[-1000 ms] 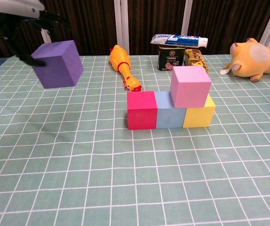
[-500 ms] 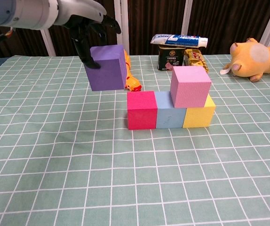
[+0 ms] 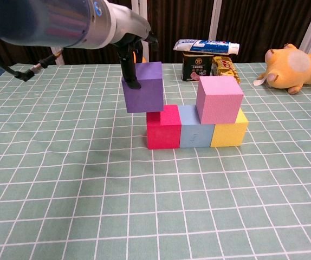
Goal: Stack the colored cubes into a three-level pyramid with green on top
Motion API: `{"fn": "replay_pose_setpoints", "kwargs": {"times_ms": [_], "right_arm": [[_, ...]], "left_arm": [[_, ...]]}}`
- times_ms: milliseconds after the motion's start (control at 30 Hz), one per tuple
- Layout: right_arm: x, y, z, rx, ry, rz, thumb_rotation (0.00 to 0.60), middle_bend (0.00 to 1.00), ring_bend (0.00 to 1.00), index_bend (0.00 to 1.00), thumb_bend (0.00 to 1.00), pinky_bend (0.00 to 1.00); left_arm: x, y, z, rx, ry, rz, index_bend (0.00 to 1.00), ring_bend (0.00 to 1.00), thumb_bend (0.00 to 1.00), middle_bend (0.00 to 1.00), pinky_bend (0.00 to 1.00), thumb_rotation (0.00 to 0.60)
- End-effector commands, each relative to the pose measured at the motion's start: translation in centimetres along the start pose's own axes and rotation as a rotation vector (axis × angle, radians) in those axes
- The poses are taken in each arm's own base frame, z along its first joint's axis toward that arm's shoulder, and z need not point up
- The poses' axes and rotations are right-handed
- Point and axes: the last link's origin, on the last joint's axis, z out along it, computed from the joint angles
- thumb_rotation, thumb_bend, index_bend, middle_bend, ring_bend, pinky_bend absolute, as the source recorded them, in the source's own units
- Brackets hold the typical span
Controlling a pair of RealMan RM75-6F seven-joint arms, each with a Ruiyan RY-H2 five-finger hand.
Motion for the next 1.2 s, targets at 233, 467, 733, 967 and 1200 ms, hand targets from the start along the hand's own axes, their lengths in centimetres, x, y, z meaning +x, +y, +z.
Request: {"fn": "replay_pose_setpoints", "kwargs": {"times_ms": [233, 467, 733, 967, 1200], "right_arm": [[0.2, 0.0, 0.1, -0.002, -0.002, 0.027, 0.600, 0.00, 0.00, 0.00, 0.32, 0.00], [0.4, 0.0, 0.0, -0.003, -0.007, 0.044, 0.600, 0.00, 0.00, 0.00, 0.32, 0.00], [0.3, 0.0, 0.0, -0.001, -0.016, 0.051, 0.600, 0.00, 0.00, 0.00, 0.32, 0.00], [0.3, 0.0, 0.0, -0.002, -0.019, 0.054, 0.600, 0.00, 0.00, 0.00, 0.32, 0.00], [0.2, 0.1, 0.1, -0.006, -0.021, 0.060, 0.600, 0.00, 0.00, 0.00, 0.32, 0.00]], "left_arm": [[0.2, 2.7, 0.4, -0.008, -0.001, 0.012, 0.00, 0.04, 0.43, 0.32, 0.11, 0.600], [0.1, 3.8, 0.9, -0.002, -0.006, 0.009, 0.00, 0.04, 0.43, 0.33, 0.11, 0.600], [0.1, 4.6, 1.3, -0.006, -0.002, 0.016, 0.00, 0.04, 0.43, 0.33, 0.11, 0.600], [-0.4, 5.2, 1.5, -0.015, -0.010, 0.029, 0.00, 0.04, 0.43, 0.33, 0.11, 0.600], [-0.7, 5.7, 1.8, -0.017, -0.012, 0.033, 0.00, 0.04, 0.43, 0.33, 0.11, 0.600]]}}
